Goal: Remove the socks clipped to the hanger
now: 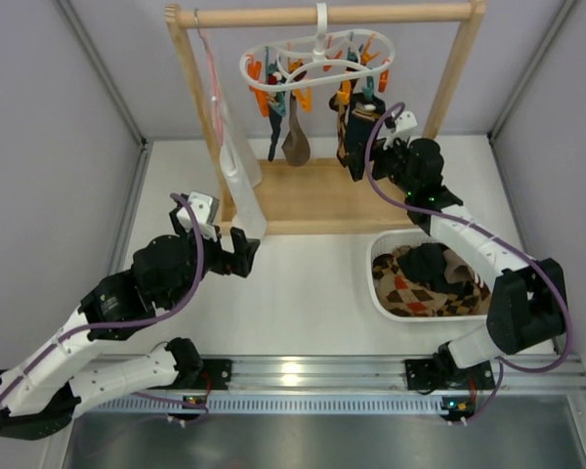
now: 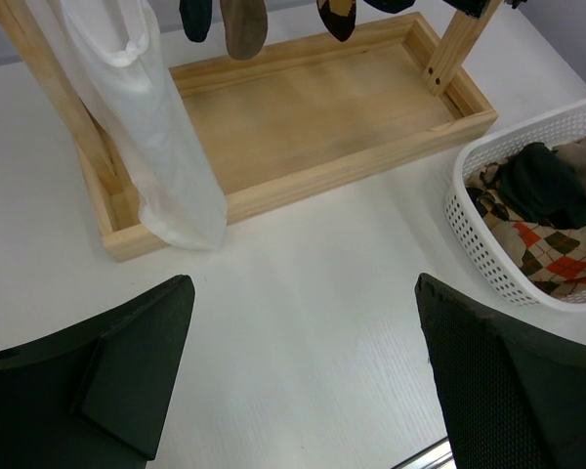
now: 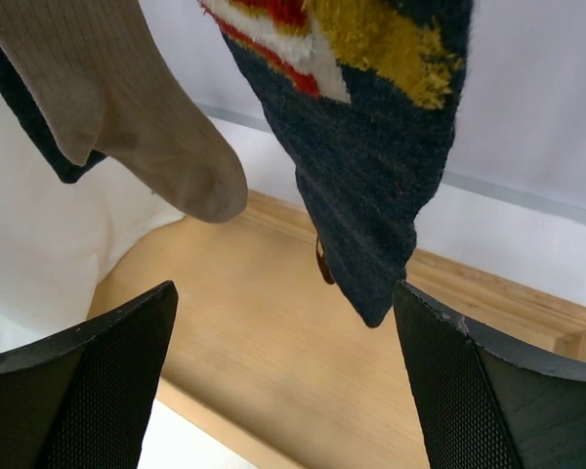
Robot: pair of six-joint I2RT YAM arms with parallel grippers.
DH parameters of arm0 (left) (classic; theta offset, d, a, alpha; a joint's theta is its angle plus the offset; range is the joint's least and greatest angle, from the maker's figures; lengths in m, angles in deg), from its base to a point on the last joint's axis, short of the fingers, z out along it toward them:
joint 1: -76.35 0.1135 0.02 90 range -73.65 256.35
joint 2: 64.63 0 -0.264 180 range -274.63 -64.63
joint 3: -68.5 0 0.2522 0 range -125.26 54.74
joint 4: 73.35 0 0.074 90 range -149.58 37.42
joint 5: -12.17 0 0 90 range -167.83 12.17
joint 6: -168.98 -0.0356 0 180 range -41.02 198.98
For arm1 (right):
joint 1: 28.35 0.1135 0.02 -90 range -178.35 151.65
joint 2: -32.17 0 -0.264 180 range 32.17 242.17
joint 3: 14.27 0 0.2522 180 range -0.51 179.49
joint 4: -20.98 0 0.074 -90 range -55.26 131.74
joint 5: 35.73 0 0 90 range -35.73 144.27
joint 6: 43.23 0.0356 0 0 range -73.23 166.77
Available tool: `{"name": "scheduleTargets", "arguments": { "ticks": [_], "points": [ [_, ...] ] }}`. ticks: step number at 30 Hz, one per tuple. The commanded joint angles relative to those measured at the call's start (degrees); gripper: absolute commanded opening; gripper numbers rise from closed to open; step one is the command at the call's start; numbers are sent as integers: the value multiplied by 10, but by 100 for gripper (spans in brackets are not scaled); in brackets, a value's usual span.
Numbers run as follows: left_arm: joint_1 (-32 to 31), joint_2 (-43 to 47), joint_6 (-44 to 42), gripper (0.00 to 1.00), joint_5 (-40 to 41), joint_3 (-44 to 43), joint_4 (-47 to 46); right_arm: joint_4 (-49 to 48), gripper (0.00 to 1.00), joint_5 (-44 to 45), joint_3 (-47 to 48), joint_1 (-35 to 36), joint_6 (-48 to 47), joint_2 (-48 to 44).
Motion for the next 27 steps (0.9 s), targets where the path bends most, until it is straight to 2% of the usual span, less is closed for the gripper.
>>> {"name": "scheduleTargets", "arguments": {
  "ticks": [1,9,13,16,17,19,20,21,23,25,27],
  "points": [
    [-1,-7,-6,98,-2,4,-7,-58,87,2,-10,-9,-12,-16],
    [-1,-13,-3,98,-5,4,-7,-67,87,-40,-8,-50,-4,1],
    [-1,-19,-3,98,-6,0,-7,-63,87,-116,22,-54,-10,29],
    [-1,-24,3,98,-15,-5,-7,-85,75,-161,39,-54,5,59],
    [-2,-26,6,98,-17,-8,-8,-100,66,-168,41,-53,10,73],
    [-2,-28,15,98,-22,-17,-8,-122,54,-183,35,-52,27,81],
    [-2,-30,20,98,-19,-20,-8,-149,42,-184,30,-51,34,85],
    [-2,-34,34,98,0,-31,-8,-161,38,-190,19,-48,36,85],
    [-1,-44,52,98,31,-46,-6,-189,23,-185,0,-37,39,83],
    [-2,-53,73,98,44,-79,-7,-212,4,-159,-14,-31,43,74],
    [-2,-74,81,98,43,-106,-7,-243,0,-136,-39,-23,49,65]
  ]
}}
